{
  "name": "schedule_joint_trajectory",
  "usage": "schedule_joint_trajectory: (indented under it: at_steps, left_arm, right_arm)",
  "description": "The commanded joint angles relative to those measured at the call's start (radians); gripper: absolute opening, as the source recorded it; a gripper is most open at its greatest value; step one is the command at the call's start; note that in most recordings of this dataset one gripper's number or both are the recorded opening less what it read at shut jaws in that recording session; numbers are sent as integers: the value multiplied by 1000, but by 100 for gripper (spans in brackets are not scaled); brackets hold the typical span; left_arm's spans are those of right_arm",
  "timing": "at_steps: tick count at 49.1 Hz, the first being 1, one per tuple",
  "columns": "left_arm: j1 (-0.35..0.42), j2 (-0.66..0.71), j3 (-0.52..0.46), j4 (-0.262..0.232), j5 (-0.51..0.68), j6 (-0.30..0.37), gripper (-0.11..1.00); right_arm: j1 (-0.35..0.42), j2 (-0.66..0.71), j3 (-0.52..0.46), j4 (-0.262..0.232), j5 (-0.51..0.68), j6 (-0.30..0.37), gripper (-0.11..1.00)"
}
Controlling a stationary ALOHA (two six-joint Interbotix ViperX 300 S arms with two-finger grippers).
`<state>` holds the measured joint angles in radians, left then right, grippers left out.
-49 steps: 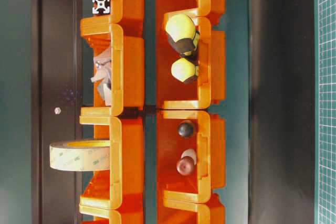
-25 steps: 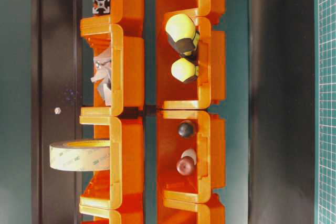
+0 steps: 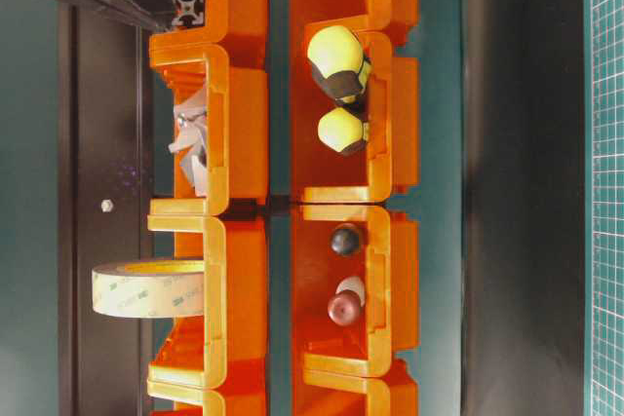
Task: Pick screwdriver from container rack with right arm.
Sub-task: 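Move the right gripper toward the yellow-black screwdriver in the rack, then close the right gripper on the yellow-black screwdriver handle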
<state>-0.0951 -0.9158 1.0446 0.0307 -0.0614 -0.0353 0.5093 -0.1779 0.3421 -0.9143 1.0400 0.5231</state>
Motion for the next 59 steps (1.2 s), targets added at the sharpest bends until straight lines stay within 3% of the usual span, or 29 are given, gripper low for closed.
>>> schedule_joint_trajectory:
  at_steps: [1,4,7,15,25,29,40,42,50,59]
  left_arm:
    - [-2,6,-28,3,-5,-3,0]
    - [-2,8,-29,2,-5,-3,0]
    - [-3,9,-28,3,-5,-3,0]
    - [-2,12,-28,3,-3,-2,0]
    - [-3,12,-25,3,-2,-2,0]
    - [-2,12,-25,3,-2,-2,0]
    - [-3,12,-23,3,-2,-2,0]
    - [-2,12,-23,3,-2,-2,0]
    - [-2,12,-20,3,0,-2,0]
    - [-2,12,-18,3,-2,-2,0]
  right_arm:
    - [75,48,-9,-175,140,77,1]
    - [104,83,-3,-224,204,101,1]
    - [126,117,2,-242,250,114,1]
    - [156,181,11,-244,325,114,1]
    - [161,201,28,-245,295,98,3]
    - [158,202,48,-245,241,80,16]
    - [153,221,52,-250,219,54,77]
    - [152,227,52,-259,227,54,83]
    - [133,253,60,-265,219,71,84]
    - [78,290,72,-295,209,144,84]
